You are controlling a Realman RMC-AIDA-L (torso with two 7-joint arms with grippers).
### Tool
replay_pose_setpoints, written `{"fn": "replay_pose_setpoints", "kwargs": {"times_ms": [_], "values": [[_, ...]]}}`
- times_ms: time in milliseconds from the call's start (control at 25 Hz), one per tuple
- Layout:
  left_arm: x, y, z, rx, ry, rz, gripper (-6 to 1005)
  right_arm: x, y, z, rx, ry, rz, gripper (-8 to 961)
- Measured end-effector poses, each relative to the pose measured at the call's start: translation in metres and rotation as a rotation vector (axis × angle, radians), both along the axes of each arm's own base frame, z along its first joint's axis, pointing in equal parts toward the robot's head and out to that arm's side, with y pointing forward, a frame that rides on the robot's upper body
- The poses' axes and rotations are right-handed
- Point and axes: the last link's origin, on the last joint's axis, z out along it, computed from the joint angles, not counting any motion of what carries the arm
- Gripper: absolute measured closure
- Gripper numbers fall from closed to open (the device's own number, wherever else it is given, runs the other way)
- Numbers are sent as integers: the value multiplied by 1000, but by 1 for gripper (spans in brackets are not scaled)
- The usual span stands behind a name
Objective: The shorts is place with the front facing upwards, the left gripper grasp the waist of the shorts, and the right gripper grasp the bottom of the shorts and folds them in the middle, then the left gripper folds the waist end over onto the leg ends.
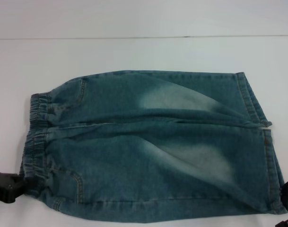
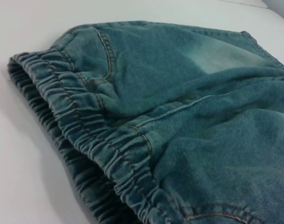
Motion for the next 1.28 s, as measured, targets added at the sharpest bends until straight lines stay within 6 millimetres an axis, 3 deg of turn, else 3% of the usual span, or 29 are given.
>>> {"fn": "replay_pose_setpoints", "kwargs": {"times_ms": [160,600,800,920,1280], "values": [[-1,1,-1,2,3,1,948,0,0,1,1,-1,3,394],[-2,0,-2,3,2,5,947,2,5,3,37,-14,14,644],[-2,-1,-2,1,1,5,947,3,5,2,41,-16,18,853],[0,-5,0,-16,-12,4,946,1,1,7,21,-2,29,917],[2,-36,32,14,-54,17,946,2,-10,22,47,25,59,917]]}}
